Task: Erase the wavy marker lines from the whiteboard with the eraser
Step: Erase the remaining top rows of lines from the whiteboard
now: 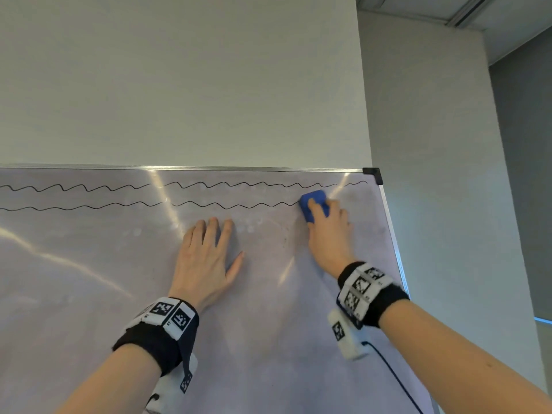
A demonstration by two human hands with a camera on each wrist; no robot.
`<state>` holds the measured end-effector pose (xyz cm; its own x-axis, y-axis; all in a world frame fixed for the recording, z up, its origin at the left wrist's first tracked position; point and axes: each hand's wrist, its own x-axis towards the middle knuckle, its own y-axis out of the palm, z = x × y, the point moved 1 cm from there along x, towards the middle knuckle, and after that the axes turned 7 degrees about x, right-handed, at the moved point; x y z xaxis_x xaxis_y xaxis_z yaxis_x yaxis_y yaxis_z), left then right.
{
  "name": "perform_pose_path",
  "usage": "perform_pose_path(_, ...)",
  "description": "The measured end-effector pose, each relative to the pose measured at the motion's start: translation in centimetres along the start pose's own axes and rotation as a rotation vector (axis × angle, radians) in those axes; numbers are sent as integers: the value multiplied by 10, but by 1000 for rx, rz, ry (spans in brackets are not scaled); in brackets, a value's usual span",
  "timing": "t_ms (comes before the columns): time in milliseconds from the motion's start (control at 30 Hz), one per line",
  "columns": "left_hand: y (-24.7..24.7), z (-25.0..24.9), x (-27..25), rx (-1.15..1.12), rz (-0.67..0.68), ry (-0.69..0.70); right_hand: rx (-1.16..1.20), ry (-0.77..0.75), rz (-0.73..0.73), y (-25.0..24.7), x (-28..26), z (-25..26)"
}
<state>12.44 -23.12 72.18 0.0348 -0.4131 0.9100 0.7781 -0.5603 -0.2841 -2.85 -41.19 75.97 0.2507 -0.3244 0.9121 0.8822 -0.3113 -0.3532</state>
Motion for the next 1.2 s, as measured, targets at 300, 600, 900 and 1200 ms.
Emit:
perform_pose_path(300,-7,10,3,-28,14,34,8,96,-24,-5,6,-22)
perform_pose_path(600,-3,13,1,-41,27,62,-33,-217,14,8,-22,-5)
perform_pose_path(900,-2,10,1,-60,24,46,-66,-134,23,13,-11,24)
perform_pose_path(1200,-3,12,1,-50,39,58,-7,120,-53,1,9,8)
